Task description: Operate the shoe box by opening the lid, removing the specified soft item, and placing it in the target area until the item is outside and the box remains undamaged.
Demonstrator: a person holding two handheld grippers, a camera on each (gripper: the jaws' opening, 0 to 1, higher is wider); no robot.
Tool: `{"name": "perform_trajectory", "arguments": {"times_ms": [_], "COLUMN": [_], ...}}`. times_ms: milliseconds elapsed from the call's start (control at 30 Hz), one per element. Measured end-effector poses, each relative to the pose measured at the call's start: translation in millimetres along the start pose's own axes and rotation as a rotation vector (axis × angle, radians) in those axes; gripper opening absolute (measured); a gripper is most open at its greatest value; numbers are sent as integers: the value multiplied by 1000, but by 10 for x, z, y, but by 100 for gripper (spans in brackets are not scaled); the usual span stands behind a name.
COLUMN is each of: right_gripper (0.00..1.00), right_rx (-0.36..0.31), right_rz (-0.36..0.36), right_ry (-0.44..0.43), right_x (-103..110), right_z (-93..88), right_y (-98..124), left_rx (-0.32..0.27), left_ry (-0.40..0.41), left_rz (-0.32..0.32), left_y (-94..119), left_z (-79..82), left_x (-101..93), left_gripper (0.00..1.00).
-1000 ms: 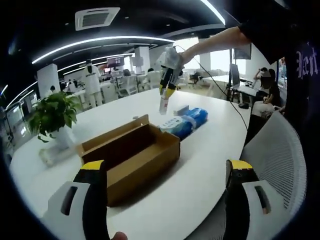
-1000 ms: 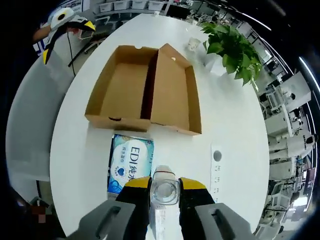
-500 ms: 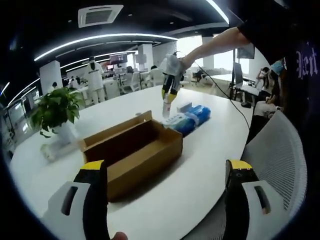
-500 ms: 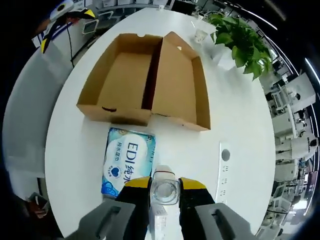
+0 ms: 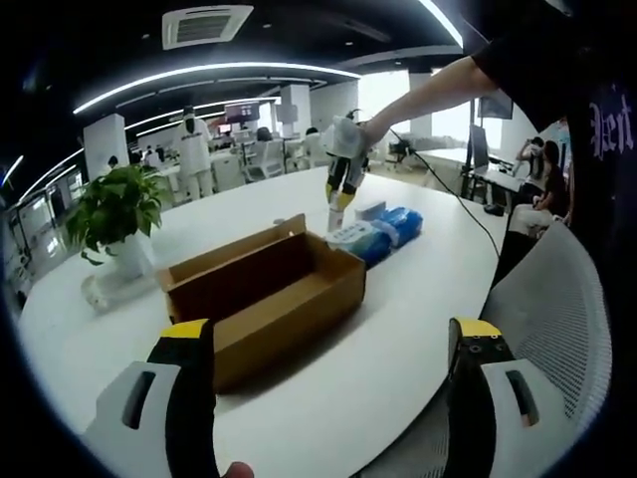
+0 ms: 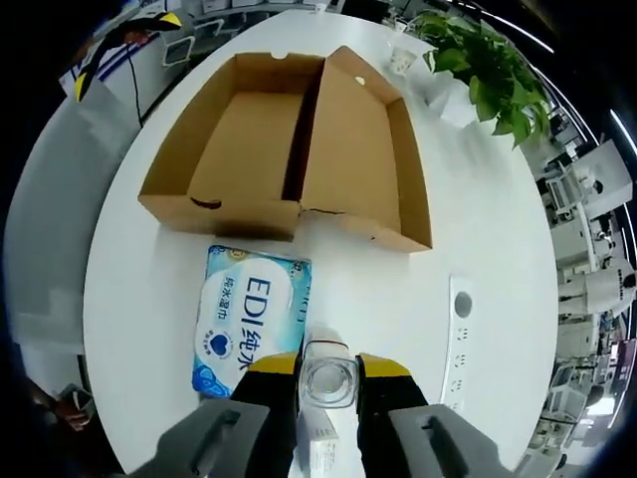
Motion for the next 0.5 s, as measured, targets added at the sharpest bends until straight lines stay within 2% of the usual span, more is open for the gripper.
{"name": "perform_trajectory", "arguments": {"times_ms": [500], "right_gripper": [17], "right_rx": [21], "right_rz": [31], "right_ry": [1], "right_x": [16], "right_z": [4], "right_y": [-98], "left_rx": [10], "left_ry": [10], "left_rz": [7], "left_y": [-8], "left_z": [-40], "left_x": [5], "left_gripper": [97]}}
Point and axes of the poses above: the point that each gripper's makers call its tool centre point, and the gripper's own axes: y roughly backward along the fingers, x roughly to its left, z roughly out of its top, the point moved 8 cm from there along y, roughly backward along the fingers, and after that the axes turned 5 degrees about -x, right-handed, at the moved point
